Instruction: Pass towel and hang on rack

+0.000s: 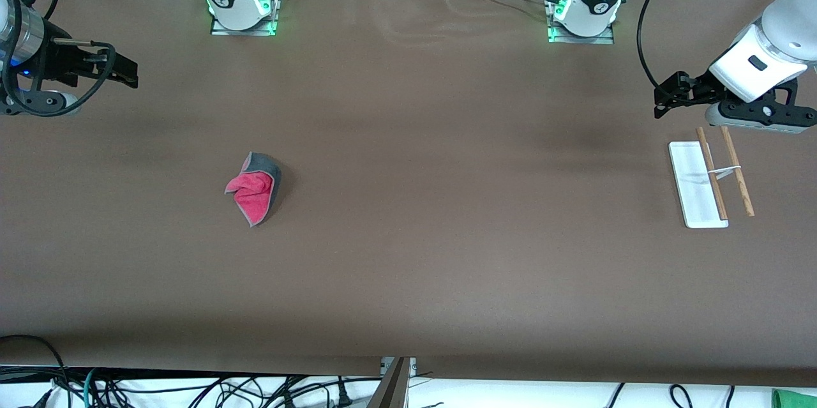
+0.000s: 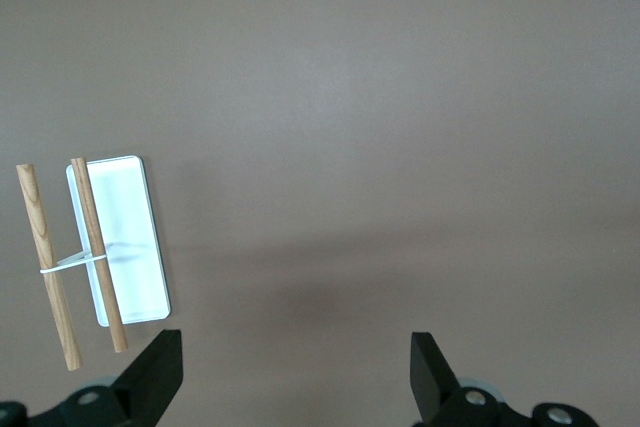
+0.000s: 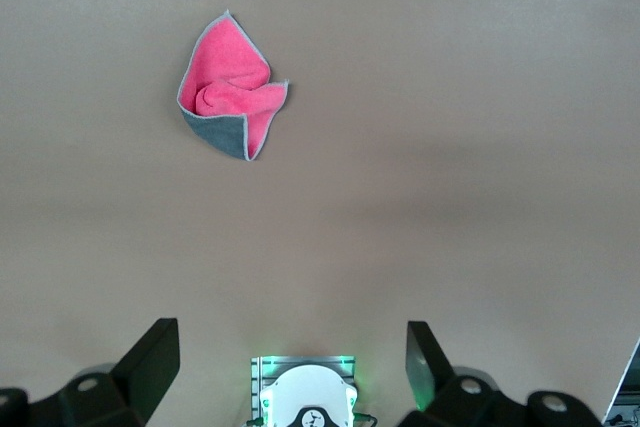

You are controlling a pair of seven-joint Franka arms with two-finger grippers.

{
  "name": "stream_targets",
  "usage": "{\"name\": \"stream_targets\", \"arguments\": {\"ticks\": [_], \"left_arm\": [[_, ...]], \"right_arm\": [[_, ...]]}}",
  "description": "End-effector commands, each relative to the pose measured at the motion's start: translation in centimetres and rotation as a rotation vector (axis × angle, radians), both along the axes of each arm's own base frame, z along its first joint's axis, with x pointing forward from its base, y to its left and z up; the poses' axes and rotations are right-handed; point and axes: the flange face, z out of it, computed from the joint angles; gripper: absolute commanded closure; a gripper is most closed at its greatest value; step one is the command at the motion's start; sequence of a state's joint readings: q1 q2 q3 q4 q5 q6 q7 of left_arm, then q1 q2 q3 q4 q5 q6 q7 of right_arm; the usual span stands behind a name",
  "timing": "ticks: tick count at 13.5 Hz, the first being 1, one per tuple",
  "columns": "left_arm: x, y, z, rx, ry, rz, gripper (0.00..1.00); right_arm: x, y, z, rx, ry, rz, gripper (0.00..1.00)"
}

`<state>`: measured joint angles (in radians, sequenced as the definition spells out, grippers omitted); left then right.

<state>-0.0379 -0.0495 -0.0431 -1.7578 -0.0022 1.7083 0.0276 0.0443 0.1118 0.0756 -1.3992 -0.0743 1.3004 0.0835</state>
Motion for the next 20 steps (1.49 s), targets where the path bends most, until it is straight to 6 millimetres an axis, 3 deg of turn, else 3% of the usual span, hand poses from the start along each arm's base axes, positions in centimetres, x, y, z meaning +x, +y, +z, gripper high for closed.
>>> {"name": "stream_targets", "arguments": {"ticks": [1,4,6,9,13,16,20], "left_arm": [[0.0,0.0,0.7,-0.002,0.000,0.004,0.00],[0.0,0.3,0.7,-0.002,0.000,0.009,0.00],[0.0,0.0,0.7,-0.002,-0.001,0.003,0.00],[0.2,0.0,0.5,-0.001,0.000,0.004,0.00],[0.1,-0.2,0.6,-0.002,-0.001,0.000,0.00],[0.1,-0.3,0.6,-0.002,0.002,-0.002,0.00],[0.1,0.4,0.6,-0.004,0.003,0.006,0.00]], "right_arm": [[0.3,0.4,0.3,0.016,-0.025,-0.006,0.00],[1.5,1.6,-3.5,0.048,0.027,0.007,0.00],[1.6,3.1,-7.6,0.051,0.060,0.034,0.00],[3.4,4.2,-13.6,0.056,0.144,0.065,0.00],[4.8,5.9,-22.8,0.148,0.181,0.417,0.00],[3.7,6.1,-30.1,0.202,0.143,0.631,0.00],[3.1,6.4,-35.0,0.256,0.126,0.914,0.00]]}}
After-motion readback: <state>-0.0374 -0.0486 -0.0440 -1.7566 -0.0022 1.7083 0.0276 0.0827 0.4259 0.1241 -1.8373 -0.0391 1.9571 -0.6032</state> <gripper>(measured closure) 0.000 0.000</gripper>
